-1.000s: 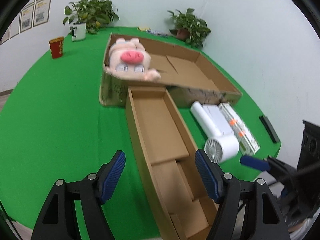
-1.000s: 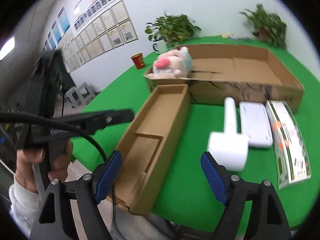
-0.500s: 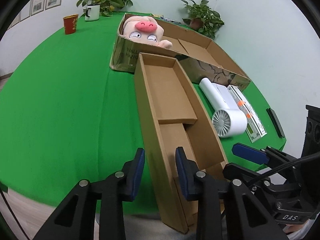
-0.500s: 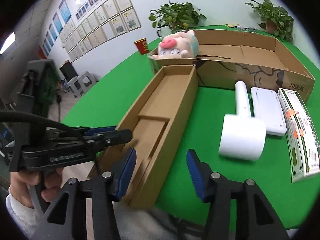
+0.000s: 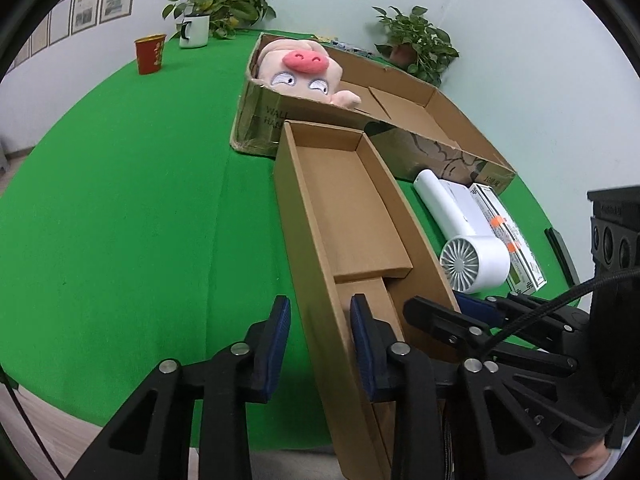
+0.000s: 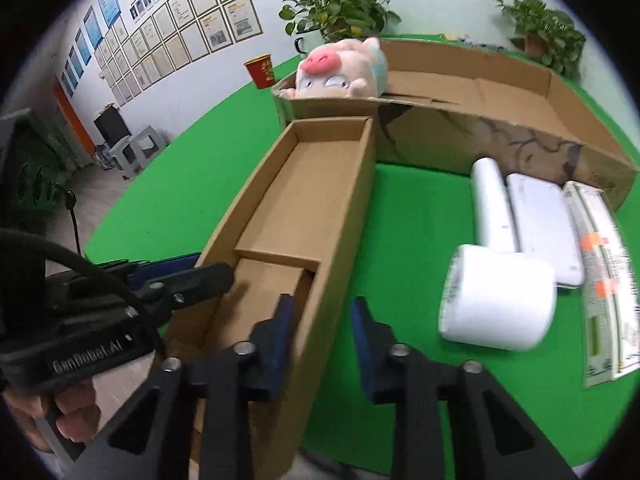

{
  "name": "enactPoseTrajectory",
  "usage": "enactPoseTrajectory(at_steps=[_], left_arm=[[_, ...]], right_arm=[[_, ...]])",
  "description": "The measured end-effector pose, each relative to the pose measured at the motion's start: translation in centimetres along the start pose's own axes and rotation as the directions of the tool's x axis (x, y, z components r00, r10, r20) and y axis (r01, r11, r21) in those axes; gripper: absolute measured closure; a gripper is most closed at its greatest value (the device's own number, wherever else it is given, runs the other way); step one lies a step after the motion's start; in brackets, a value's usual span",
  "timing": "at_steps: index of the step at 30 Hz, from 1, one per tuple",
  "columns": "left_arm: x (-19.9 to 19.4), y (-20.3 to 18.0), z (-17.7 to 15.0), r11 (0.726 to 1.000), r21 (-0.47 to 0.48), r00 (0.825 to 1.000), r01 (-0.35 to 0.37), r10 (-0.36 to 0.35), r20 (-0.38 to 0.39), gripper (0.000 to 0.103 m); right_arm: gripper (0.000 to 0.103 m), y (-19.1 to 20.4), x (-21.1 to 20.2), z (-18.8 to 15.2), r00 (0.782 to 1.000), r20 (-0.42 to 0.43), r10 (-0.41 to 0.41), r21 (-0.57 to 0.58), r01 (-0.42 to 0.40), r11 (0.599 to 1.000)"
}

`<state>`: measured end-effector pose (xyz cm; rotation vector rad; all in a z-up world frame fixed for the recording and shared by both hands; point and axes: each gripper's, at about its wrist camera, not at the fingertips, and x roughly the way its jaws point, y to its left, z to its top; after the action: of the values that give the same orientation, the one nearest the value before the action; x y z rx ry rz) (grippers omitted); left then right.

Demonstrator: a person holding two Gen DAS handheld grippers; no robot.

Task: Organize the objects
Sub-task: 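Grasp the cardboard insert tray's side wall with the right tool and lift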

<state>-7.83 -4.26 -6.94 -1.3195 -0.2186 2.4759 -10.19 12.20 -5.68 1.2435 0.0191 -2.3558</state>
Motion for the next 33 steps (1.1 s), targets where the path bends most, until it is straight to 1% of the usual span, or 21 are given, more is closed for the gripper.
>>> enactPoseTrajectory(at_steps=[1, 2, 3, 4, 7, 11, 15, 18, 23, 25, 28, 31, 33], left_arm=[[0.1, -0.2, 0.0, 1.0, 0.005, 1.0, 0.006, -0.006, 0.001, 0.086], [0.1, -0.4, -0.1, 1.0, 0.015, 1.0, 0.004, -0.004, 0.004, 0.086], [0.0, -0.8, -0.2, 0.999, 0.032, 1.0, -0.017, 0.016, 0.012, 0.086], [0.0, -1.0, -0.2, 0.999, 0.042, 0.999, -0.027, 0.027, 0.017, 0.087], [-0.2, -1.2, -0.4, 0.998, 0.042, 0.999, -0.045, 0.043, 0.032, 0.088], [-0.7, -1.6, -0.7, 0.996, 0.052, 0.997, -0.067, 0.065, 0.048, 0.089], [-1.7, -2.2, -0.9, 0.996, 0.055, 0.995, -0.076, 0.071, 0.075, 0.09], [-2.7, -3.1, -0.6, 0.995, 0.058, 0.991, -0.076, 0.069, 0.113, 0.091], [-4.5, -5.6, 0.8, 0.992, 0.097, 0.98, -0.08, 0.061, 0.191, 0.092], [-5.1, -6.7, 1.6, 0.99, 0.115, 0.974, -0.081, 0.055, 0.218, 0.092], [-5.9, -8.3, 3.1, 0.987, 0.14, 0.965, -0.078, 0.039, 0.258, 0.092], [-6.6, -9.8, 4.7, 0.984, 0.166, 0.955, -0.072, 0.02, 0.295, 0.092], [-7.0, -10.9, 5.9, 0.98, 0.185, 0.948, -0.069, 0.007, 0.318, 0.092]], right_arm=[[0.085, 0.4, 0.0, -0.1, 1.0, 0.01, -0.016, -0.01, 0.016, 1.0], [0.086, 0.8, 0.0, -0.1, 0.999, 0.018, -0.044, -0.022, 0.044, 0.999], [0.087, 1.1, 0.0, -0.2, 0.998, 0.025, -0.063, -0.029, 0.064, 0.998], [0.087, 1.1, 0.0, -0.3, 0.997, 0.031, -0.07, -0.028, 0.071, 0.997], [0.087, 1.0, -0.1, -0.3, 0.997, 0.033, -0.073, -0.022, 0.074, 0.997], [0.088, 1.5, -0.2, -0.4, 0.994, 0.051, -0.1, -0.029, 0.101, 0.994], [0.089, 1.6, -0.8, -0.6, 0.992, 0.086, -0.097, -0.037, 0.1, 0.994], [0.089, 1.4, -1.9, -0.5, 0.987, 0.129, -0.092, -0.019, 0.095, 0.995], [0.089, 0.7, -4.8, 0.2, 0.965, 0.238, -0.108, 0.0, 0.111, 0.994], [0.089, 0.3, -5.5, 0.6, 0.956, 0.27, -0.115, 0.003, 0.119, 0.993], [0.089, -0.3, -6.8, 1.4, 0.937, 0.322, -0.135, 0.01, 0.139, 0.99], [0.089, -1.5, -7.9, 2.6, 0.922, 0.363, -0.132, 0.033, 0.129, 0.991], [0.089, -2.2, -8.8, 3.5, 0.906, 0.397, -0.146, 0.037, 0.143, 0.989]])
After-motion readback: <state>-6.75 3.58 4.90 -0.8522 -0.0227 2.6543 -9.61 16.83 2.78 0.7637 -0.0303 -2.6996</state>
